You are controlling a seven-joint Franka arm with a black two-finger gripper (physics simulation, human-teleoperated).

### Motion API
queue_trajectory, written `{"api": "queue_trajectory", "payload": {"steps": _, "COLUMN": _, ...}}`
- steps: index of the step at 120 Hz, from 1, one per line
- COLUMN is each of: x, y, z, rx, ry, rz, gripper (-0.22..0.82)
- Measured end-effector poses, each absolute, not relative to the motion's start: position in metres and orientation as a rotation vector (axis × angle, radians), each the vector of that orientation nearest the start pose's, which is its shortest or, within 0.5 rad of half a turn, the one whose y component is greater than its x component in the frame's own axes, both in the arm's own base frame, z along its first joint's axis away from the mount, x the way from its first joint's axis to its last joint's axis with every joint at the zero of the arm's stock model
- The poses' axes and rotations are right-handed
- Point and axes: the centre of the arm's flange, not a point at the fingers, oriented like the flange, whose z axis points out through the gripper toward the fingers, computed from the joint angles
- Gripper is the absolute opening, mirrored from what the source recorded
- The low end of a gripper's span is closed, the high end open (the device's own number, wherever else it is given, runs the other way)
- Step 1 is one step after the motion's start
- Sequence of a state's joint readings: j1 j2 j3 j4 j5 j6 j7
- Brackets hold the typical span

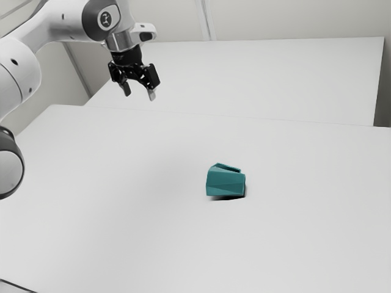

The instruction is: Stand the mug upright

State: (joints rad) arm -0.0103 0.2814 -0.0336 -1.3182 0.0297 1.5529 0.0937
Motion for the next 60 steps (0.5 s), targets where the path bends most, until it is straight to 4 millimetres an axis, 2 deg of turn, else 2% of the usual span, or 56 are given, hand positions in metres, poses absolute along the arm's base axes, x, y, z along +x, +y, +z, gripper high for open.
{"api": "queue_trajectory", "payload": {"steps": 20, "x": 0.634, "y": -0.024, "z": 0.577, "rx": -3.120, "ry": 0.222, "rz": 0.066, "gripper": 0.60}}
{"api": "queue_trajectory", "payload": {"steps": 30, "x": 0.626, "y": -0.022, "z": 0.577, "rx": -3.129, "ry": 0.216, "rz": 0.081, "gripper": 0.60}}
{"api": "queue_trajectory", "payload": {"steps": 41, "x": 0.607, "y": -0.024, "z": 0.560, "rx": -3.197, "ry": 0.204, "rz": 0.146, "gripper": 0.60}}
{"api": "queue_trajectory", "payload": {"steps": 60, "x": 0.565, "y": -0.049, "z": 0.508, "rx": -3.393, "ry": 0.157, "rz": 0.232, "gripper": 0.60}}
